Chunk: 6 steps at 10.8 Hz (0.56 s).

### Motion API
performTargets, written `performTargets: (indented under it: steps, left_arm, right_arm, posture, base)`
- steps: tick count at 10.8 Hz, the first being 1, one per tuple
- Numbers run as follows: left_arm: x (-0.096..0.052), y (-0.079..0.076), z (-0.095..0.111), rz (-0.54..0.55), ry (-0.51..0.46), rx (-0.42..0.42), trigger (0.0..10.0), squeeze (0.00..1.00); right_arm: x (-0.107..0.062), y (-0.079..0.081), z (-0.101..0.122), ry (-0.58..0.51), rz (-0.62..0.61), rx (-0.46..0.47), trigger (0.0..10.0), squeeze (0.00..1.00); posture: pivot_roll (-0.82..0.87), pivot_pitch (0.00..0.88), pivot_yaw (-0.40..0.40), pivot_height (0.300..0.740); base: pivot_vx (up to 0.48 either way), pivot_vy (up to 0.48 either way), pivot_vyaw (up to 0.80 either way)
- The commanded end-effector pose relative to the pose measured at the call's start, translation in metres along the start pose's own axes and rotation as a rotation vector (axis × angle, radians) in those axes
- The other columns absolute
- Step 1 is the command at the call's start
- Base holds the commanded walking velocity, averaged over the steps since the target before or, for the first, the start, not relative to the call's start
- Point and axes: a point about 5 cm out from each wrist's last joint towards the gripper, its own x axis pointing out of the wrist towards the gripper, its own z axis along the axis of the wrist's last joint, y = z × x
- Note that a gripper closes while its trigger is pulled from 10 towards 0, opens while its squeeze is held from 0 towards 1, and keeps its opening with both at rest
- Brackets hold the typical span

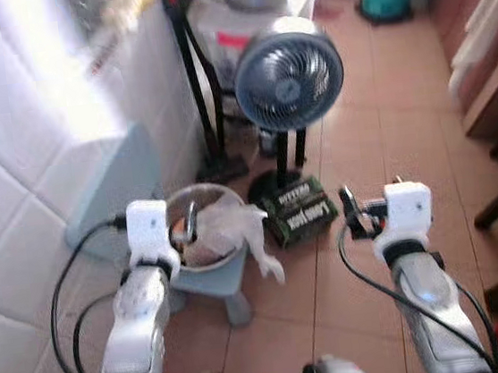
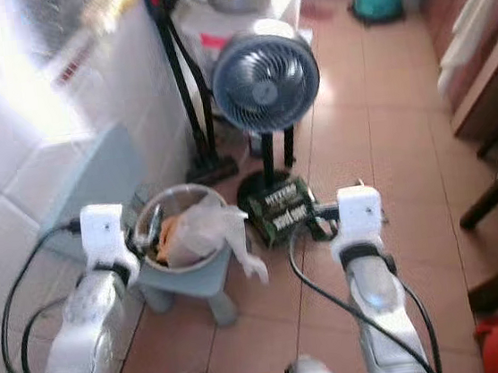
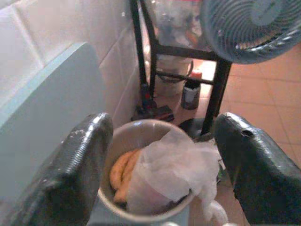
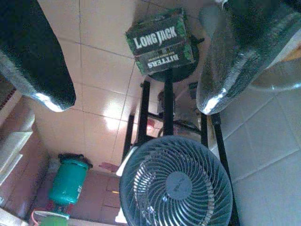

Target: Setting the table

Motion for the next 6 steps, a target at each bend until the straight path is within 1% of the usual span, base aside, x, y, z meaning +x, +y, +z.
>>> performTargets:
  steps: [1, 2, 3, 4, 5, 6]
  left_arm:
    - [-0.003, 0.001, -0.010, 0.009, 0.037, -0.006, 10.0, 0.00]
    - [-0.003, -0.002, -0.010, -0.008, 0.025, -0.025, 10.0, 0.00]
    - [-0.001, -0.002, -0.003, -0.001, -0.008, -0.012, 10.0, 0.00]
    - [0.001, -0.001, 0.000, 0.004, -0.032, -0.011, 10.0, 0.00]
    - [0.003, 0.005, 0.003, 0.034, -0.051, 0.008, 10.0, 0.00]
    - [0.001, 0.007, 0.003, 0.037, -0.051, 0.009, 10.0, 0.00]
  right_arm:
    - [-0.005, 0.005, -0.009, 0.022, 0.010, -0.001, 10.0, 0.00]
    - [-0.005, 0.010, -0.006, -0.010, 0.026, -0.023, 10.0, 0.00]
    - [-0.002, 0.013, 0.001, -0.055, 0.035, -0.032, 10.0, 0.00]
    - [0.001, 0.013, 0.003, -0.075, 0.044, -0.048, 10.0, 0.00]
    - [0.010, 0.006, 0.009, -0.092, 0.037, -0.072, 10.0, 0.00]
    - [0.011, 0.004, 0.010, -0.096, 0.035, -0.077, 10.0, 0.00]
  posture:
    - [-0.03, 0.019, 0.033, 0.740]
    - [-0.03, 0.005, 0.037, 0.740]
    - [-0.03, 0.000, 0.034, 0.740]
    - [-0.02, 0.000, 0.022, 0.740]
    - [0.00, 0.000, -0.003, 0.740]
    - [0.00, 0.000, -0.002, 0.740]
  base:
    - [0.000, 0.000, 0.00]
    - [0.000, 0.000, 0.00]
    - [0.000, 0.000, 0.00]
    - [0.000, 0.000, 0.00]
    - [0.000, 0.000, 0.00]
    - [0.000, 0.000, 0.00]
